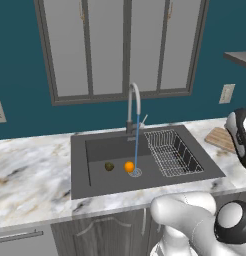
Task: Pick the apple, orange, kiwi from the sink and place them on the cutting board to airdry. Then turn off the sink faucet.
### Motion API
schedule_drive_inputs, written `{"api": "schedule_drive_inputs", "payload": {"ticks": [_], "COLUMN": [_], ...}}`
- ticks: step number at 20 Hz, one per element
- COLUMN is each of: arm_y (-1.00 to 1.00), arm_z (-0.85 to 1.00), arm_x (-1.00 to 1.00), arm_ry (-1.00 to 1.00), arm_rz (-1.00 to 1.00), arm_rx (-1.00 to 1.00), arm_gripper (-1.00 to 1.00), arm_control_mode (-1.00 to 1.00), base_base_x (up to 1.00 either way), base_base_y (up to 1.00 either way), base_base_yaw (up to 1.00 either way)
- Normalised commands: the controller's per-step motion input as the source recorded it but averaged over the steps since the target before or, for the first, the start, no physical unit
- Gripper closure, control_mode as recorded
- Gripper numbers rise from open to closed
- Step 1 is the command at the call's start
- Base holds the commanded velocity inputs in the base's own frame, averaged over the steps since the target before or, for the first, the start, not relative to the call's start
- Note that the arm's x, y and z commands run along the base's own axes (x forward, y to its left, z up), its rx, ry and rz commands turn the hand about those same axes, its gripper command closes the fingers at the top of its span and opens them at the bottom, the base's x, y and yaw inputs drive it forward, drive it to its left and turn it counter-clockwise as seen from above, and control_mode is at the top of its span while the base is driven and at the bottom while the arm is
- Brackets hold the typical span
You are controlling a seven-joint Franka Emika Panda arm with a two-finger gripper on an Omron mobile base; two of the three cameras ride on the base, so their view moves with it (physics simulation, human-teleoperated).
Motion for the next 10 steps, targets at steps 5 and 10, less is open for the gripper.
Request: {"api": "schedule_drive_inputs", "payload": {"ticks": [5, 10], "arm_y": [-0.17, -0.19], "arm_z": [-0.24, -0.13], "arm_x": [0.51, 0.40], "arm_ry": [0.02, 0.04], "arm_rz": [0.01, 0.00], "arm_rx": [0.00, 0.00], "arm_gripper": [1.00, 1.00], "arm_control_mode": [-1.00, -1.00], "base_base_x": [0.00, 0.00], "base_base_y": [0.00, 0.00], "base_base_yaw": [0.00, 0.00]}}
